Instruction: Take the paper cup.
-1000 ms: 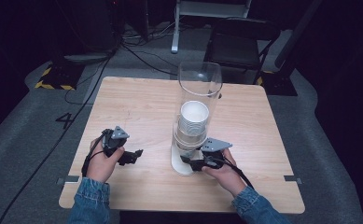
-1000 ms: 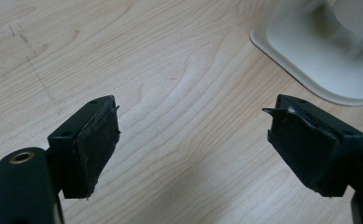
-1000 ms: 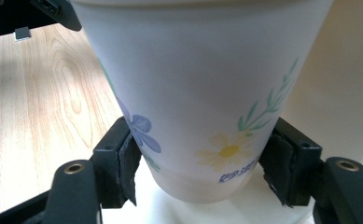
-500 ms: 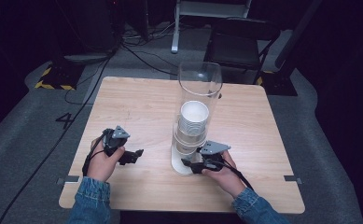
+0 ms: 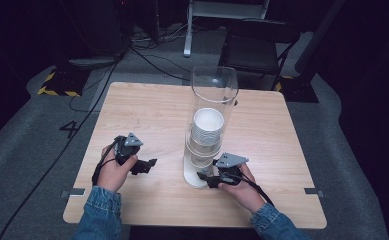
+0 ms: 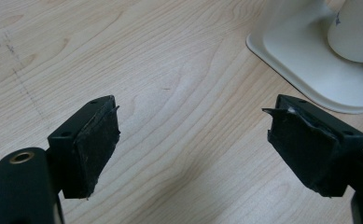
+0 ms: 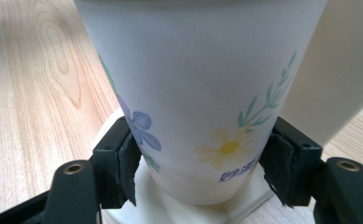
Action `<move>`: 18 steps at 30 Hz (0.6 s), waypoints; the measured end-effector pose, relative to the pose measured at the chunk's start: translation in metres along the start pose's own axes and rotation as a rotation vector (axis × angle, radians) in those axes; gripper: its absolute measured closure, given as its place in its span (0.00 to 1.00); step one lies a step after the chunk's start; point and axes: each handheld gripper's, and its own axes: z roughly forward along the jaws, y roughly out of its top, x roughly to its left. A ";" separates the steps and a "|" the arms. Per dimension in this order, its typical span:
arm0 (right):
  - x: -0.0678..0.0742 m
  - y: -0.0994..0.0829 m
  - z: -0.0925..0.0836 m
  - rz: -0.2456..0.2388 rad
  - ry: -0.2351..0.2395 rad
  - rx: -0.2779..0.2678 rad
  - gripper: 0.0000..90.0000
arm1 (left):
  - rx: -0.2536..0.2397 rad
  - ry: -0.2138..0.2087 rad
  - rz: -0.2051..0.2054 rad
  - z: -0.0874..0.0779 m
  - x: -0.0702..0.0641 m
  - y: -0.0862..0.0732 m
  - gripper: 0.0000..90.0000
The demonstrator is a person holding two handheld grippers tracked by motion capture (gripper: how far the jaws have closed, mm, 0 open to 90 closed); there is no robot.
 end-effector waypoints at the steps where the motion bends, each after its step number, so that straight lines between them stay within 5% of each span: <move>1: 0.000 0.000 -0.001 0.000 -0.001 -0.001 0.39 | -0.002 -0.003 0.001 0.001 0.000 0.001 0.18; 18: -0.007 -0.012 -0.018 0.008 -0.047 0.022 0.38 | 0.003 -0.037 0.020 0.015 -0.003 0.014 0.18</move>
